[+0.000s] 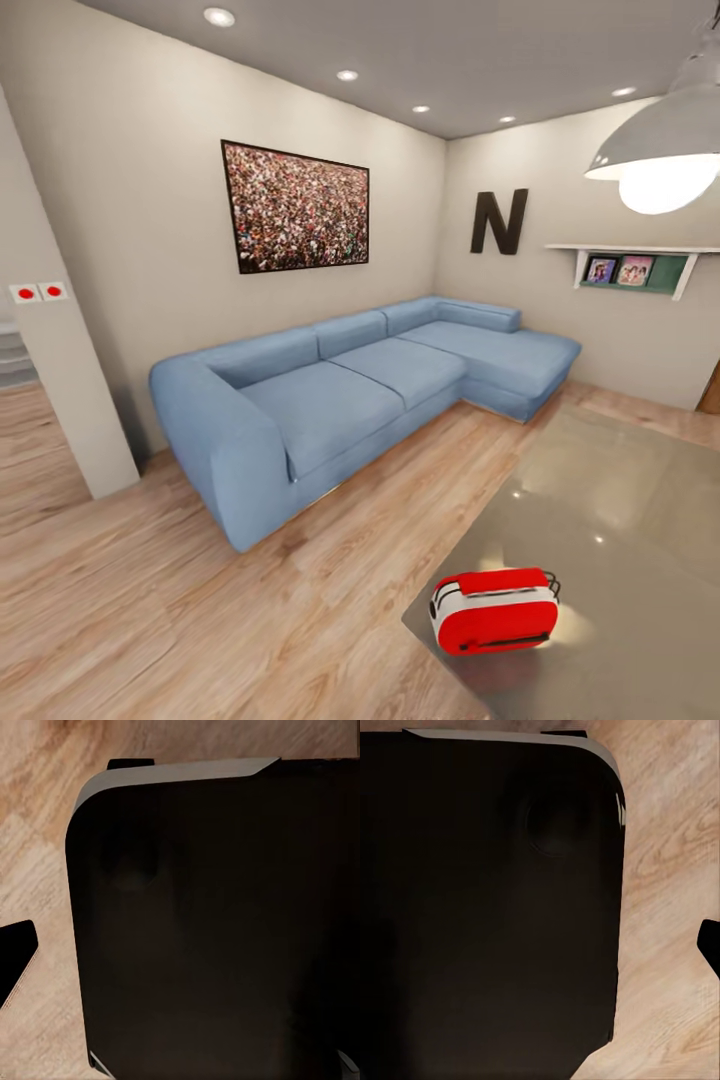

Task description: Turn on the radio receiver that's on the table in the living room.

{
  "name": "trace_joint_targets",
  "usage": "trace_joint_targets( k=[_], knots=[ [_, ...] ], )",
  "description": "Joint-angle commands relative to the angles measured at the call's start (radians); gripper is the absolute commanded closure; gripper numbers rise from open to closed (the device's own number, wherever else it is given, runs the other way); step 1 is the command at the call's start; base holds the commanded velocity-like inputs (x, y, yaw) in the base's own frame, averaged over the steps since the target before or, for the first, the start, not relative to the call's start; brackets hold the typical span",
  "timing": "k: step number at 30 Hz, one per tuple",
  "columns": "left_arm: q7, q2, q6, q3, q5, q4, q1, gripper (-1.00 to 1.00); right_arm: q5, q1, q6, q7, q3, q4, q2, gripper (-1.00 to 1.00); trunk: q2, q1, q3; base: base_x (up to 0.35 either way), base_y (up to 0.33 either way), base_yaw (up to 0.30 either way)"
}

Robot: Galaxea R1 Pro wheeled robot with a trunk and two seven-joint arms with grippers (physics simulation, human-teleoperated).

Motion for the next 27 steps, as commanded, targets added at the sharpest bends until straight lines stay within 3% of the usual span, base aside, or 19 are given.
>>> trace_joint_targets(
  k=[1,12,27],
  knots=[
    [0.0,0.0,0.0,0.0,0.0,0.0,0.0,-1.0,0.0,0.0,0.0,0.0,0.0,0.0,0.0,-1.0,0.0,0.0,0.0,0.0,0.0,-0.288],
    [0.0,-0.001,-0.002,0.0,-0.001,0.0,0.0,-1.0,0.0,0.0,0.0,0.0,0.0,0.0,0.0,-1.0,0.0,0.0,0.0,0.0,0.0,-0.264],
    [-0.002,0.0,0.008,-0.001,-0.003,0.0,0.0,-1.0,0.0,0.0,0.0,0.0,0.0,0.0,0.0,-1.0,0.0,0.0,0.0,0.265,0.067,-0.012]
  ],
)
